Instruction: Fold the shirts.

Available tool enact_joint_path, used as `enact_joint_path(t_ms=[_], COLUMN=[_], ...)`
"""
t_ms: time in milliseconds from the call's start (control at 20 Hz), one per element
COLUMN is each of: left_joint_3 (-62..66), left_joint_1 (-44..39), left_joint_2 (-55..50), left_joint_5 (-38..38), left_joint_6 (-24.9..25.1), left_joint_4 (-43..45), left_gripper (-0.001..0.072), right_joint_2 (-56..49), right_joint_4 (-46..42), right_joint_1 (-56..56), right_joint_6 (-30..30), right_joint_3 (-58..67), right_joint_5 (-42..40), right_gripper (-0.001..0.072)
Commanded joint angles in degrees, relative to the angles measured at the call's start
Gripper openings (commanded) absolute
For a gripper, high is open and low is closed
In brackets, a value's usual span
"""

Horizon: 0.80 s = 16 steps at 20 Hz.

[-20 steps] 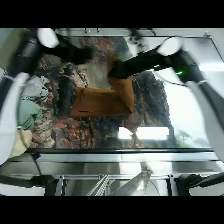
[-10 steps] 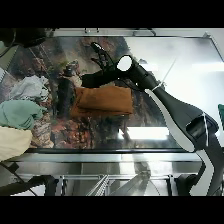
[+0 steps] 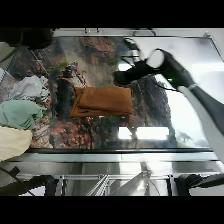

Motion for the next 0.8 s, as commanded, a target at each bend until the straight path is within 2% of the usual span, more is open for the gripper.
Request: enact_joint_path(t_ms=[0,100,200,250,350,500,750], left_joint_3=[-3.85,-6.93,-8.81,-9.33,-9.81,-9.75,-9.75], left_joint_1=[-3.34,-4.42,-5.29,-5.46,-5.53,-5.53,-5.53], left_joint_2=[0.04,0.04,0.07,0.09,0.09,0.66,2.82], left_joint_5=[2.23,3.54,4.04,3.85,3.74,3.74,3.74], left_joint_6=[0.85,0.83,0.83,0.83,0.83,0.81,0.83], left_joint_4=[-0.02,-0.02,-0.09,-0.09,-0.15,-0.15,-0.11], left_gripper=[0.0022,0.0022,0.0022,0.0022,0.0022,0.0022,0.0022], right_joint_2=[11.26,13.66,13.29,12.79,11.43,7.69,-5.68], right_joint_4=[-3.48,-3.23,-3.21,-3.06,0.22,7.89,29.73], right_joint_1=[-7.98,-12.52,-15.87,-17.05,-18.71,-18.91,-18.47], right_joint_6=[0.59,-2.12,-2.19,-2.23,-4.72,-8.22,-16.48], right_joint_3=[-16.35,-20.63,-20.96,-20.96,-20.96,-20.98,-20.94], right_joint_5=[-4.61,-3.19,-0.11,0.17,0.22,-1.36,-0.79], right_gripper=[0.002,0.0021,0.0028,0.0084,0.072,0.0713,0.0718])
